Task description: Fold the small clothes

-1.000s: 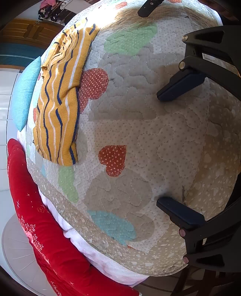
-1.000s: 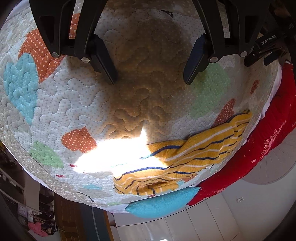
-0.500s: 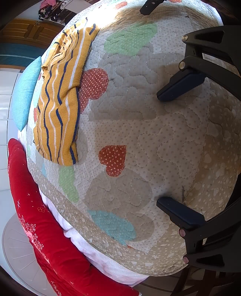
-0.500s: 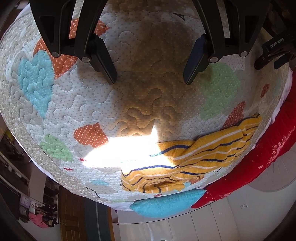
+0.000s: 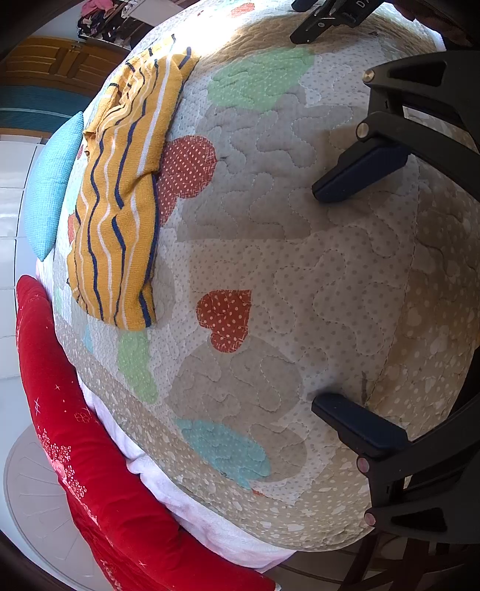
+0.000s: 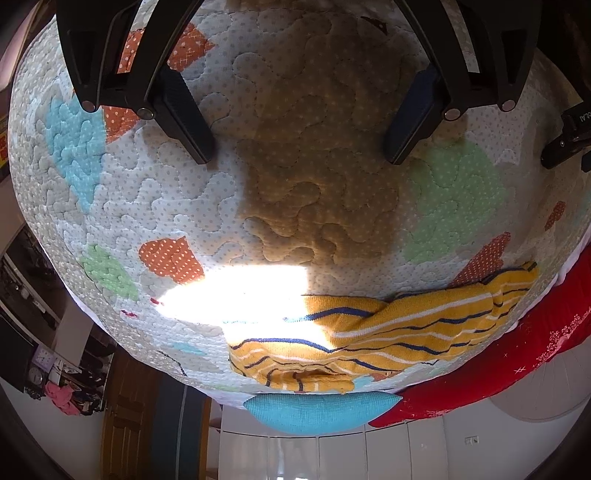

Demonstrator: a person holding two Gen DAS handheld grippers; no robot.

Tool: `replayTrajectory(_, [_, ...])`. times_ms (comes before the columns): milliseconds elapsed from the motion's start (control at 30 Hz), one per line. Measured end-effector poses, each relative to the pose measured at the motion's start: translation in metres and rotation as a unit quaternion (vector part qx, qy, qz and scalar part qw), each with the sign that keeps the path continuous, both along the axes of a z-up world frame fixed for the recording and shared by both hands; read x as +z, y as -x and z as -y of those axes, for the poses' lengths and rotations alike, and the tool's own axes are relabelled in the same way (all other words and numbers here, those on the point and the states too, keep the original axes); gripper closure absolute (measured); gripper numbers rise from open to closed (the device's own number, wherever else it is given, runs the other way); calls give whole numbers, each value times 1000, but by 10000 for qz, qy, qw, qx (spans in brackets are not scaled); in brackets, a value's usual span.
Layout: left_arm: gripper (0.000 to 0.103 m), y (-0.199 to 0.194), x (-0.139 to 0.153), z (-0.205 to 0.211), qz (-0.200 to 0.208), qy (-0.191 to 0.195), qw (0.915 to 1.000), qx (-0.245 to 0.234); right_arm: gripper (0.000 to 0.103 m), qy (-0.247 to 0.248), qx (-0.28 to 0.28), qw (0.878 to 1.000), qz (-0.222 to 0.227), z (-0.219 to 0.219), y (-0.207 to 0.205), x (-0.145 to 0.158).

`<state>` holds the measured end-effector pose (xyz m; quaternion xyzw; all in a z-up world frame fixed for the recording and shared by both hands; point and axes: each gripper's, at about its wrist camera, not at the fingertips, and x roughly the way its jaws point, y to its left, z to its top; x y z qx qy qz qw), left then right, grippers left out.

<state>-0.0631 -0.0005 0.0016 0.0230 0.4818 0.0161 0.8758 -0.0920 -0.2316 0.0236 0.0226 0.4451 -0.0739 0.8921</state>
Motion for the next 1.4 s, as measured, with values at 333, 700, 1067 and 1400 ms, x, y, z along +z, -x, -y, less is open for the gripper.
replayTrajectory(333, [0,0,0,0,12,-18,10000,17,0,-238,-141,9995,144,4,-1,-3])
replayTrajectory(700, [0,3,-2,3,177,-73,9998,106,0,-164,4,9997,188,1,1,-5])
replayTrajectory(1067, [0,15,37,-7,483,915,9945,-145,25,-1392,-87,9896,355,52,-51,34])
replayTrajectory(1400, [0,10,49,-22,510,934,9943,-14,89,-2932,-756,9529,194,116,-141,10])
